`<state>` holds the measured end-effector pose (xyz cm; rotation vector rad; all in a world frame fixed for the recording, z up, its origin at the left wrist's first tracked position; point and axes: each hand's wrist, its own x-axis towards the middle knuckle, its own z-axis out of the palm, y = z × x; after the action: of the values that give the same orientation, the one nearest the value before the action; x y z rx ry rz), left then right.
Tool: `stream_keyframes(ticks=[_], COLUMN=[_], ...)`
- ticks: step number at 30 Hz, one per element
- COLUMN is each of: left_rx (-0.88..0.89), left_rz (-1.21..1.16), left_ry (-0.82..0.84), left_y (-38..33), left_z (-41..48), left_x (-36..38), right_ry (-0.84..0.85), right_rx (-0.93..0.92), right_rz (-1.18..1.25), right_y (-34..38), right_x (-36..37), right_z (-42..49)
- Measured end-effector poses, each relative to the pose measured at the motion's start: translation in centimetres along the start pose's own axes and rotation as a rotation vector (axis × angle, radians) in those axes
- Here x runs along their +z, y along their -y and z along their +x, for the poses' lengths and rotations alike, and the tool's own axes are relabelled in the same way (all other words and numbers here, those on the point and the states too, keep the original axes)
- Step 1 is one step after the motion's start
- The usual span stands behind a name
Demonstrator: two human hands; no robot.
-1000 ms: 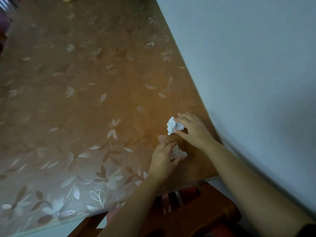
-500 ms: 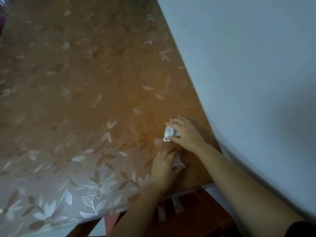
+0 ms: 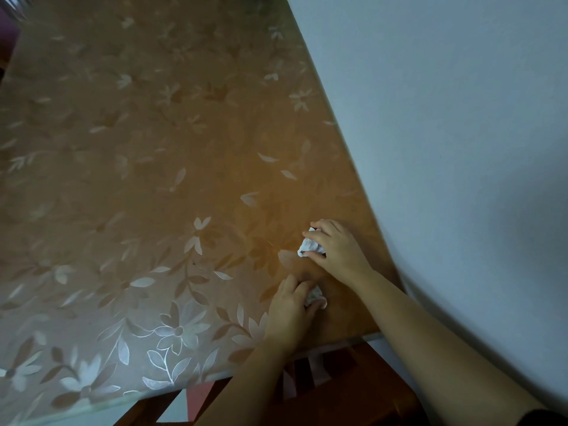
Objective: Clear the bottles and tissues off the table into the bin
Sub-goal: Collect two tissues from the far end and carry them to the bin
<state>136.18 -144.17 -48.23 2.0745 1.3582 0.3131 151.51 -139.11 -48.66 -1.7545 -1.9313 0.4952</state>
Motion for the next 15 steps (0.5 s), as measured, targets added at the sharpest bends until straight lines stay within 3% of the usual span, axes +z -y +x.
stream_keyframes(ticks=[15], left_rx=[-0.155], left_rz=[-0.161], left_ry=[-0.051], left_y=[-0.46], left_z=[-0.27], left_x=[-0.75], right_ry=[-0.040], right_rx=[0.024], right_rz=[0.006], right_y=[0.93], right_x=[-0.09], right_z=[-0.90])
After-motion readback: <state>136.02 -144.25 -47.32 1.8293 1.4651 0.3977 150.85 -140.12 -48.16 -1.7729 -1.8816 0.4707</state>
